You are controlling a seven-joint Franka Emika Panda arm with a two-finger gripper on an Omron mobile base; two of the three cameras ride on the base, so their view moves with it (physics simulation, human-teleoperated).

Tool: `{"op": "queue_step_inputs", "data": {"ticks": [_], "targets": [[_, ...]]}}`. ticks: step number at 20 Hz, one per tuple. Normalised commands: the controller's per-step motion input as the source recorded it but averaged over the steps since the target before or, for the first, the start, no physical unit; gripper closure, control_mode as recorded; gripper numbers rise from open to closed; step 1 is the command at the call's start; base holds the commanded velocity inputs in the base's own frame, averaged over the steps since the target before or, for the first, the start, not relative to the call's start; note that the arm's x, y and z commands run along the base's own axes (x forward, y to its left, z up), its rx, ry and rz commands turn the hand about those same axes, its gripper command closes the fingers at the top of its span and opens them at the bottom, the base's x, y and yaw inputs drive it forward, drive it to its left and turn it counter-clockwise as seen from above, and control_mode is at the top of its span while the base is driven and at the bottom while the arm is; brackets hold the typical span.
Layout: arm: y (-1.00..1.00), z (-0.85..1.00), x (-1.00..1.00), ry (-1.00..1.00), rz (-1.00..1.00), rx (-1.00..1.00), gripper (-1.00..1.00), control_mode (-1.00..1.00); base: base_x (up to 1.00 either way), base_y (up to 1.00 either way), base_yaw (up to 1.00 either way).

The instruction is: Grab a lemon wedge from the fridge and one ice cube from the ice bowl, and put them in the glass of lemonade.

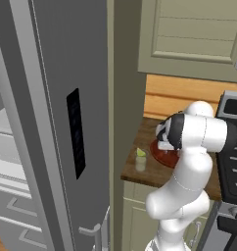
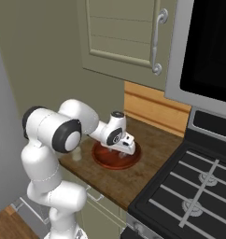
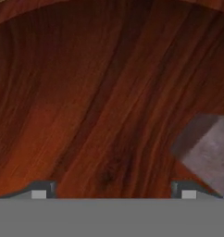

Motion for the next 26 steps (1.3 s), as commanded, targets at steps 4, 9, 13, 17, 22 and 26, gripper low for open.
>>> {"op": "queue_step_inputs", "data": {"ticks": [4, 9, 13, 17, 22, 26], "targets": [[0.43, -0.13, -0.52, 0.00, 0.11, 0.00, -1.00, -1.00, 0.00, 0.00, 0.00], [0.41, -0.01, -0.18, 0.00, 0.06, 0.00, -1.00, -1.00, 0.00, 0.00, 0.00], [0.14, 0.33, 0.00, 0.00, 0.01, 0.00, -1.00, -1.00, 0.00, 0.00, 0.00], [-0.09, 0.24, 0.00, 0.00, 0.00, 0.00, -1.00, -1.00, 0.00, 0.00, 0.00], [-0.43, -0.12, 0.00, 0.09, -0.05, 0.04, -1.00, -1.00, 0.00, 0.00, 0.00], [-0.20, -0.02, -0.04, 0.06, -0.03, 0.03, -1.00, -1.00, 0.00, 0.00, 0.00]]}}
